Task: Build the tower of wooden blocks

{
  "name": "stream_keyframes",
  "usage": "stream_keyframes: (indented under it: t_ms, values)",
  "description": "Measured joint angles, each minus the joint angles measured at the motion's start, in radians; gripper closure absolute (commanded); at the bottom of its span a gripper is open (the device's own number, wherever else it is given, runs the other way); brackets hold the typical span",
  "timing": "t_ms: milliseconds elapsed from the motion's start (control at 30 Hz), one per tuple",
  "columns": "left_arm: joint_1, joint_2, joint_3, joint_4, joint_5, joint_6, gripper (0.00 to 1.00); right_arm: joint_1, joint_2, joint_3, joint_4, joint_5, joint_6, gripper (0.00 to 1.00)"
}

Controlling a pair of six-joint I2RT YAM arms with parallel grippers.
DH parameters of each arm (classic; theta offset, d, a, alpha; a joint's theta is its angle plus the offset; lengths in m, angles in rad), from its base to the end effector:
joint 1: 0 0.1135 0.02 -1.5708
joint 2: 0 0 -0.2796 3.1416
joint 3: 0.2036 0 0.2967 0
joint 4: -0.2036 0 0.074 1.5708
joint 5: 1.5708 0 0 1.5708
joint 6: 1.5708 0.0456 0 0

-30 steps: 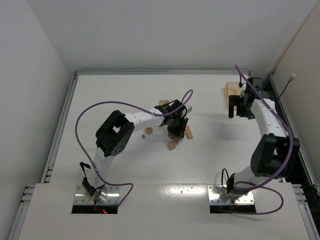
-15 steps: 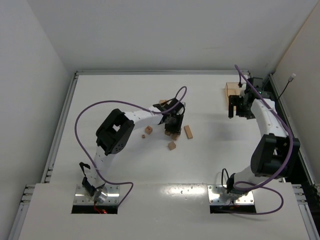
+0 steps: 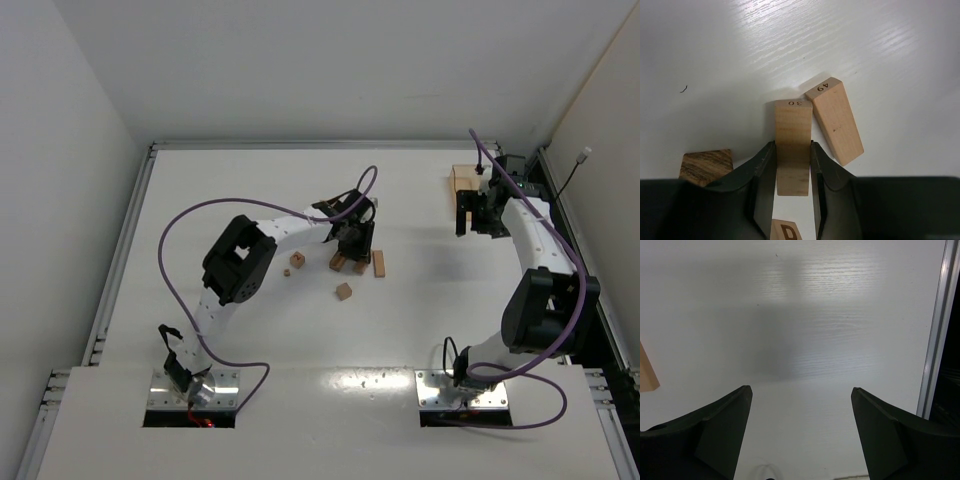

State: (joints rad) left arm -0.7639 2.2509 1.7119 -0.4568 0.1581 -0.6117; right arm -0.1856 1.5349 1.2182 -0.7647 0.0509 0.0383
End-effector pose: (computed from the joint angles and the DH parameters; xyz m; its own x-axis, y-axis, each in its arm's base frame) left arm 0.3855 -0.3792 0.1333 -0.9239 0.0997 -0.3693 0.2619 0.8687 -0.4205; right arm 0.3543 -0.0689 0.2539 -0.8589 0.2002 -0.4715 0.2409 0.9702 -0.0269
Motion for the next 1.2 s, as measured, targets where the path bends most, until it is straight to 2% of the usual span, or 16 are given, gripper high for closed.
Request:
stream_keyframes:
  t_ms: [133, 167, 200, 500, 533, 567, 600, 767, 900, 933, 967, 1067, 1200]
  values:
    - [0.0, 0.0, 0.0, -0.001, 0.003, 0.0, 0.69, 0.0, 0.0, 0.0, 0.0, -0.004, 0.0, 0.23]
    - [0.0, 0.0, 0.0, -0.001, 0.003, 0.002, 0.61, 0.0, 0.0, 0.0, 0.0, -0.006, 0.0, 0.23]
    - [0.0, 0.0, 0.0, 0.0, 0.009, -0.001, 0.57, 0.0, 0.0, 0.0, 0.0, -0.007, 0.0, 0.23]
    - [0.0, -0.004, -0.004, 0.018, 0.039, 0.009, 0.47, 0.0, 0.0, 0.0, 0.0, -0.021, 0.0, 0.23]
    - [0.0, -0.008, -0.01, 0.024, 0.042, 0.01, 0.44, 0.0, 0.0, 0.0, 0.0, -0.025, 0.0, 0.23]
    - [0.0, -0.013, -0.017, 0.031, 0.044, 0.011, 0.36, 0.0, 0.0, 0.0, 0.0, -0.027, 0.0, 0.23]
    - [0.0, -0.019, -0.026, 0.035, 0.044, 0.013, 0.36, 0.0, 0.0, 0.0, 0.0, -0.029, 0.0, 0.23]
    - [0.0, -0.037, -0.041, 0.04, 0.046, 0.025, 0.18, 0.0, 0.0, 0.0, 0.0, -0.039, 0.0, 0.21]
    - [-0.008, -0.04, -0.04, 0.039, 0.031, 0.024, 0.15, 0.0, 0.0, 0.0, 0.0, -0.063, -0.001, 0.19]
    - [-0.008, -0.041, -0.04, 0.038, 0.019, 0.024, 0.14, 0.0, 0.0, 0.0, 0.0, -0.079, -0.003, 0.26]
    - [-0.01, -0.045, -0.042, 0.038, 0.007, 0.023, 0.14, 0.0, -0.001, 0.0, -0.001, -0.097, -0.008, 0.28]
    - [-0.013, -0.085, -0.1, 0.048, -0.063, 0.023, 0.13, 0.018, -0.008, -0.008, -0.001, -0.141, -0.013, 0.28]
    - [-0.006, -0.198, -0.198, 0.021, -0.177, 0.004, 0.08, 0.121, -0.036, -0.036, -0.005, -0.166, 0.011, 0.27]
